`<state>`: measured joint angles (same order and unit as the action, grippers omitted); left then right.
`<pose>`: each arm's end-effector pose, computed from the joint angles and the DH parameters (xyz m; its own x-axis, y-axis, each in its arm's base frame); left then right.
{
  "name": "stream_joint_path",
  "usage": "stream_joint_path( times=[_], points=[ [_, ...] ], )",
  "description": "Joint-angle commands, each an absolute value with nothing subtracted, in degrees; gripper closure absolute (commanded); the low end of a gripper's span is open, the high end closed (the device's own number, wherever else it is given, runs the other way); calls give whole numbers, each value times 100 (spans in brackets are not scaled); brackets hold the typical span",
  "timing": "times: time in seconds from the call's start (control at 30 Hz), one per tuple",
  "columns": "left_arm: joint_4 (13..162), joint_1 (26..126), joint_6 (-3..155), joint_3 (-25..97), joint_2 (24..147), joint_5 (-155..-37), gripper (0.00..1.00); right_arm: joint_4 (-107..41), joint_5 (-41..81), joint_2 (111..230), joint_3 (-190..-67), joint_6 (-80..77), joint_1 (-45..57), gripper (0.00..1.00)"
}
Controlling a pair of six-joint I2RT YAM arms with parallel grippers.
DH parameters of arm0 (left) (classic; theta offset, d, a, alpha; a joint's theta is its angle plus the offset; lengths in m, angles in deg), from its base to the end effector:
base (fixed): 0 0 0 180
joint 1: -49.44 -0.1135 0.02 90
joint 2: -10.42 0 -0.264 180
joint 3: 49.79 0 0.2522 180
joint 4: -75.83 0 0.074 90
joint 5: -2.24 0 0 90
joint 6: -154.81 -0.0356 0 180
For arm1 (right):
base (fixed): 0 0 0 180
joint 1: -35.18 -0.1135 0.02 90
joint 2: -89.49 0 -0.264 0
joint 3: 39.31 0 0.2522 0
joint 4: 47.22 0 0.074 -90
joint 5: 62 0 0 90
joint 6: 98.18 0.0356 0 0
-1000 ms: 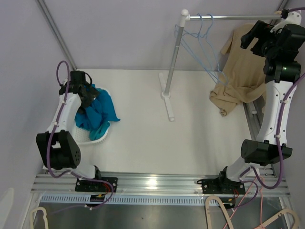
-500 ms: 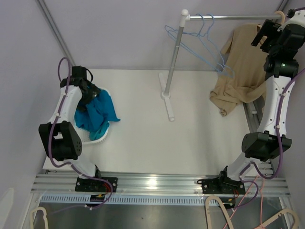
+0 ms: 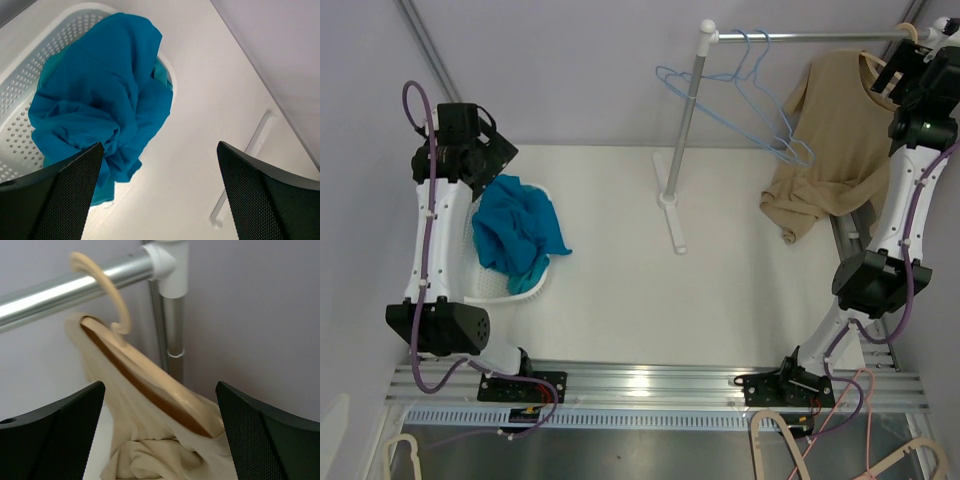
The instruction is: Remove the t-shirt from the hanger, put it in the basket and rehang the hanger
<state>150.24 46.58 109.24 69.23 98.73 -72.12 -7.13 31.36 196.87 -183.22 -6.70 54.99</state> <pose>0.3065 0.0249 0.4314 -0.3228 -0.6911 -0.6467 -0.6564 0.6557 -0.3731 0.3858 -0.1412 0.5088 -0.0482 0.0448 -0.9978 0.3947 0.9185 0.0221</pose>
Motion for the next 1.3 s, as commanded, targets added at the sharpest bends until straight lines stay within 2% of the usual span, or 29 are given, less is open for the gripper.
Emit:
stream_joint_path(
  times=[0.0, 0.13, 0.23, 0.37, 0.47, 0.53, 0.67, 0.83, 0.97, 1.03, 1.07, 1.2, 1.27],
  points=[
    [14999, 4733, 10595, 6620, 9279, -7615, 1, -780, 2976, 19882, -18675, -703, 5671, 3],
    [14471, 4812, 10481, 5987, 8769, -7958, 0, -710, 2897, 20137, -18965, -738, 5706, 7],
    [14365, 4882, 10489, 5828, 8531, -7863, 0, -473, 2653, 20348, -19272, -721, 5724, 18],
    [14207, 5084, 10428, 5767, 8302, -7695, 1, -297, 2231, 20358, -19370, -423, 5724, 41],
    [14154, 5102, 10401, 5714, 8275, -7713, 1, -156, 1957, 20287, -19361, -220, 5724, 50],
    [14232, 5111, 10445, 5696, 8275, -7774, 0, -77, 1921, 20261, -19343, -176, 5680, 50],
    [14180, 5128, 10375, 5565, 8144, -7775, 1, 29, 1992, 20305, -19343, -220, 5592, 35],
    [14022, 5128, 10331, 5389, 7915, -7686, 0, 161, 2141, 20410, -19335, -334, 5531, 35],
    [13776, 5128, 10305, 5082, 7801, -7704, 0, 117, 2237, 20437, -19335, -422, 5487, 53],
    [13662, 5128, 10296, 5037, 7827, -7756, 1, 64, 2273, 20437, -19335, -431, 5469, 55],
    [13644, 5128, 10287, 5037, 7844, -7791, 1, 47, 2273, 20454, -19343, -422, 5452, 59],
    [13679, 5128, 10270, 5239, 8037, -7950, 1, 38, 2326, 20551, -19440, -246, 5434, 88],
    [13688, 5128, 10252, 5292, 8099, -8029, 1, 20, 2325, 20568, -19431, -264, 5416, 93]
  ],
)
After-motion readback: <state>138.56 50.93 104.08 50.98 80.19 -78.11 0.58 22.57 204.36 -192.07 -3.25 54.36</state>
